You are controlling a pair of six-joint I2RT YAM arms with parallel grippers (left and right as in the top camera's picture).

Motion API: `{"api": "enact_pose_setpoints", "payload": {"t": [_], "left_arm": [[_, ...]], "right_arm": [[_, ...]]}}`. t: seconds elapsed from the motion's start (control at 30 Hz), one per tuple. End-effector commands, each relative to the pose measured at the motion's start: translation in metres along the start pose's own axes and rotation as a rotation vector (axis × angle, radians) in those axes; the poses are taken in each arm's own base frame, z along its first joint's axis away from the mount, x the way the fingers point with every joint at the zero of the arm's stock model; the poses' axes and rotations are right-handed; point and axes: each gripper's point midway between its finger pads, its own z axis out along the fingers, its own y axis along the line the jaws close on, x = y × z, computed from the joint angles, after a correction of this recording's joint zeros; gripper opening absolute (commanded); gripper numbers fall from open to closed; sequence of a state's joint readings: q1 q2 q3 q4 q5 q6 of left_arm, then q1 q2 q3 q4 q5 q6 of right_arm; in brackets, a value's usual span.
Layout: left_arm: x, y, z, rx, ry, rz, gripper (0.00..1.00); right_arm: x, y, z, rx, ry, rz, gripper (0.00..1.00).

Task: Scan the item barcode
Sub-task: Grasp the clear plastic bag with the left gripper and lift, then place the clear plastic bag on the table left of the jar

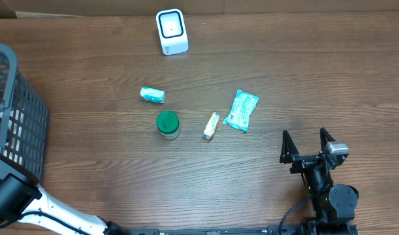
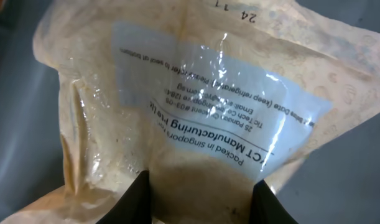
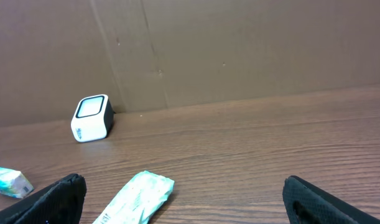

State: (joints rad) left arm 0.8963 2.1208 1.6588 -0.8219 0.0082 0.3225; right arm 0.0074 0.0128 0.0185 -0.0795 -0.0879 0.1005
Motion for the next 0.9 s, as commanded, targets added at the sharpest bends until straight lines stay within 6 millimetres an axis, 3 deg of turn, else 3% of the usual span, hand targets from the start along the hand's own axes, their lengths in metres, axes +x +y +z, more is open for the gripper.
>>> {"api": "enact_pose_setpoints", "payload": {"t": [0.0, 0.23, 0.43, 0.67, 0.8, 0.87], "left_arm": [[-0.038, 0.008, -0.063, -0.049, -0.152, -0.06, 0.04], [-0.073, 0.015, -0.184, -0.095, -0.438, -0.153, 0.04], [-0.087, -0.014, -0.288, 0.071, -0.721, -0.224, 0.04], [-0.07, -0.072, -0.405, 0.393, -0.965, -0.221, 0.04], [-0.043, -0.121, -0.446, 0.584, -0.983, -0.127, 0.04], [-0.028, -0.148, -0.456, 0.666, -0.959, -0.066, 0.04]], "right_arm": [[0.002, -0.001, 0.0, 0.004, -0.004, -0.001, 1.0], [0.002, -0.001, 0.0, 0.004, -0.004, -0.001, 1.0], [0.002, -0.001, 0.0, 0.004, -0.004, -0.001, 1.0], [0.002, -0.001, 0.0, 0.003, -0.004, -0.001, 1.0], [0.002, -0.001, 0.0, 0.004, -0.004, -0.001, 1.0], [0.002, -0.001, 0.0, 0.004, -0.004, -0.001, 1.0]]}}
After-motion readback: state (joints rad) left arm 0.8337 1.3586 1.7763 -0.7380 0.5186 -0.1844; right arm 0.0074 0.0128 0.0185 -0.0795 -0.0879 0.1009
